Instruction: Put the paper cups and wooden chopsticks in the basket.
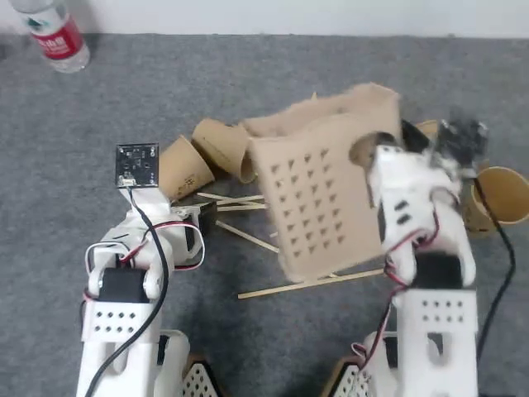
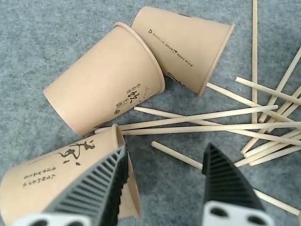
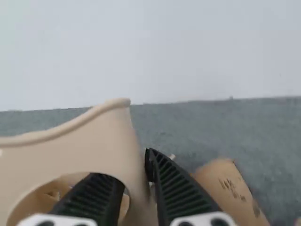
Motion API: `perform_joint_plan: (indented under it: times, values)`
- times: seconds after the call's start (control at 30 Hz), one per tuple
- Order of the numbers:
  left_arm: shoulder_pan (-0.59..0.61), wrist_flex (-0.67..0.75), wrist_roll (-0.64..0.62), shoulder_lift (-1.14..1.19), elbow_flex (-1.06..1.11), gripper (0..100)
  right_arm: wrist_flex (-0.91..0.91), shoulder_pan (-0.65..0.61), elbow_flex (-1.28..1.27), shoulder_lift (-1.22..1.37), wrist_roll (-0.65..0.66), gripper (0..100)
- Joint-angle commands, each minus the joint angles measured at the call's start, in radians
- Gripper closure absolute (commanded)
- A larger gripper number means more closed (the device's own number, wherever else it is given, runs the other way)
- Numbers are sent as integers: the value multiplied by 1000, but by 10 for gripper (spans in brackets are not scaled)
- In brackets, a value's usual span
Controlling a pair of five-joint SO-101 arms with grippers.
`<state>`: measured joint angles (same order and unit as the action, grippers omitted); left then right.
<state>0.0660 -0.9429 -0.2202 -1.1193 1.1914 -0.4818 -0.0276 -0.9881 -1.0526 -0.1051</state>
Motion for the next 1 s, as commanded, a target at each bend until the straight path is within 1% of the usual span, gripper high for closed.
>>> perform_joint_plan:
  times: [0.0,0.1,0.17,0.23,0.33,0.4,0.5,0.6,0.7,0.8,0.87,0.97]
  values:
    - [3,14,-11,-17,-38,754,84,15,-153,-252,-31,991]
    - [3,14,-12,-17,-44,754,82,-53,-256,-499,-18,991]
    - [3,14,-12,-17,-44,754,82,-104,-318,-650,32,991]
    - [2,14,-12,-17,-53,754,90,-127,-393,-771,78,991]
    - [2,-2,-12,-15,-154,753,116,-127,-474,-746,103,991]
    - [-12,-52,-12,3,-272,740,130,-125,-502,-720,106,991]
    - [-84,-157,-12,107,-490,717,125,-105,-509,-739,100,991]
    - [-132,-252,0,295,-691,717,114,-90,-511,-762,98,991]
    - [-140,-350,32,499,-888,717,87,-93,-512,-763,97,991]
    - [-143,-454,35,671,-1090,717,96,-90,-529,-763,97,991]
    - [-167,-520,40,766,-1214,716,113,-91,-537,-763,97,991]
    - [-227,-629,124,896,-1388,715,122,-94,-537,-763,97,991]
